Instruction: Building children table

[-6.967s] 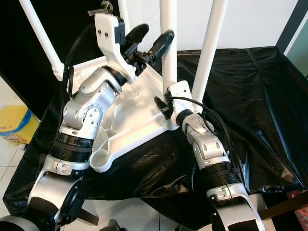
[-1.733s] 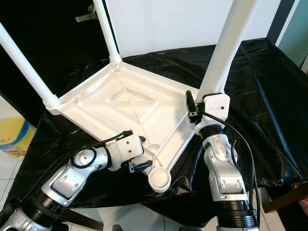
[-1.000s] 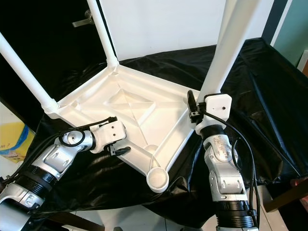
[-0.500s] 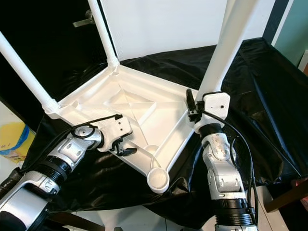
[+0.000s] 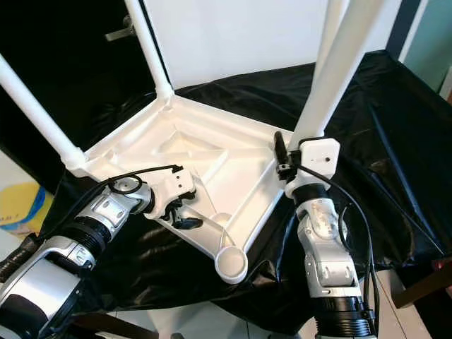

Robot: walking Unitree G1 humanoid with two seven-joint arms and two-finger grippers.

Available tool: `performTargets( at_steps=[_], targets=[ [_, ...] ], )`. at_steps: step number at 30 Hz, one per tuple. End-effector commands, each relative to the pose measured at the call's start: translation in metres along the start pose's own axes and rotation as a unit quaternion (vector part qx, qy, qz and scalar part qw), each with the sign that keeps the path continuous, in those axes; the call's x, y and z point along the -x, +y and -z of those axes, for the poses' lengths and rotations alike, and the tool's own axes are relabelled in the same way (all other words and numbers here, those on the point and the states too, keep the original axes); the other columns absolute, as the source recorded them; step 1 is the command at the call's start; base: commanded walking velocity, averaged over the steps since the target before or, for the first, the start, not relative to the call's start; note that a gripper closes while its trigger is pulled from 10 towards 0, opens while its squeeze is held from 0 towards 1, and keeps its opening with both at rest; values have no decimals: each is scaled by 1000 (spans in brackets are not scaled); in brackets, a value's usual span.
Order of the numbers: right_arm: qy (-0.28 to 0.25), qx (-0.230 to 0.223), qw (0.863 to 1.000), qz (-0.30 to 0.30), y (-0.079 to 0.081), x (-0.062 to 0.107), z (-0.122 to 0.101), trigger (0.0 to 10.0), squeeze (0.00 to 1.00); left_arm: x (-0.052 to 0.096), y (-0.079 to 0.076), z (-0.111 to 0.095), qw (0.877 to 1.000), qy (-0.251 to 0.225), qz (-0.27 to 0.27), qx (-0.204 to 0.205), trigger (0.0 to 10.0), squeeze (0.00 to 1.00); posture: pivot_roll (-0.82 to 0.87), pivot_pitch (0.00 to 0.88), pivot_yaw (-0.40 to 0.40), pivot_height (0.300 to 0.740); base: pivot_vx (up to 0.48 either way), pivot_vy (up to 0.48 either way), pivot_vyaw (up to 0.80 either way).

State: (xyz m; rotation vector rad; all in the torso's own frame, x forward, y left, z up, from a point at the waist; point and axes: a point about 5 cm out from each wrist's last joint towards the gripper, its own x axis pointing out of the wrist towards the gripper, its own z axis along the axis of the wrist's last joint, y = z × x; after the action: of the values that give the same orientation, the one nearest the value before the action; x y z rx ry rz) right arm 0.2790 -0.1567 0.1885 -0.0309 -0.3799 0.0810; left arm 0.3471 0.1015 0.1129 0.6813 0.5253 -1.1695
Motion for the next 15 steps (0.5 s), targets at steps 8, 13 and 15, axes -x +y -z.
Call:
performTargets(
  at_steps=[8,13,15],
  targets=[
    [5,-1,1000,-2,4,7,-2,10000,0,-4,1,19,998,46,-24,23,353,0,-201,92,145,740,0,0,0],
    [6,0,1000,-6,5,5,-1,10000,0,-5,4,19,998,41,-35,26,0,0,-202,74,139,740,0,0,0],
    [4,1,1000,-7,5,4,-1,10000,0,-3,6,18,998,37,-43,26,0,0,-203,64,136,740,0,0,0]
  ],
)
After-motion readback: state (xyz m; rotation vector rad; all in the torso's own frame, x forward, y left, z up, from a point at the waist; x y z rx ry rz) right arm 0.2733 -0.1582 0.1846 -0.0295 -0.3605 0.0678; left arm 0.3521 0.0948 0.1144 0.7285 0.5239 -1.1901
